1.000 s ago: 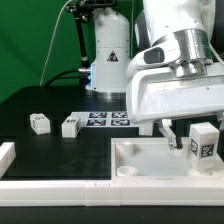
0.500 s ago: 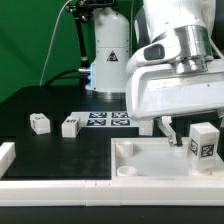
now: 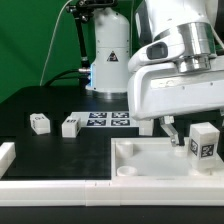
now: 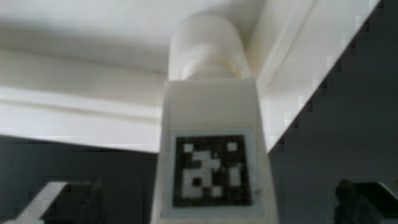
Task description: Assemble one leg
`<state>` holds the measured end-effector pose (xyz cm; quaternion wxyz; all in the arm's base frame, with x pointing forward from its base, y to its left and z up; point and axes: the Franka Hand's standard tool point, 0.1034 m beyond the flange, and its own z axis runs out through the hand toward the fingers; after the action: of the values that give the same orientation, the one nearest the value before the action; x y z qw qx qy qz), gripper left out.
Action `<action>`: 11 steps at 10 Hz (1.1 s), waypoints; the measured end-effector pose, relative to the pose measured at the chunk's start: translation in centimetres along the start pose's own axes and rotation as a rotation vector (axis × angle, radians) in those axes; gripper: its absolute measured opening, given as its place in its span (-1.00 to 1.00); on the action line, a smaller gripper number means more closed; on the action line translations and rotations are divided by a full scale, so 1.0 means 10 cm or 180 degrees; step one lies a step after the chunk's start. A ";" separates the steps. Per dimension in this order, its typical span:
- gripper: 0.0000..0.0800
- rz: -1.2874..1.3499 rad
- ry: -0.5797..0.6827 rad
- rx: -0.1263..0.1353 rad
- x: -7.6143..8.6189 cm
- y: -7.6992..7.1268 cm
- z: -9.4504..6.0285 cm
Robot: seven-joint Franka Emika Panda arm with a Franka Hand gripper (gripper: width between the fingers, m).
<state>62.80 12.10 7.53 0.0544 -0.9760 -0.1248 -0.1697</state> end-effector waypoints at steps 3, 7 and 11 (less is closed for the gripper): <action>0.62 0.0043 -0.0794 0.0199 0.04 0.00 -0.08; 0.62 0.0071 -0.1257 0.0318 0.16 0.01 -0.14; 0.32 0.0046 -0.1238 0.0319 0.17 0.03 -0.13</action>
Offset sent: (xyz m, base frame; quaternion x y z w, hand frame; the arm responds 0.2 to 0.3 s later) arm 0.0126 -0.0155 0.0122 -0.0068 -0.1634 -0.0204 0.9863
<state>64.00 12.00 9.29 0.0791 -0.9874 -0.1343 0.0289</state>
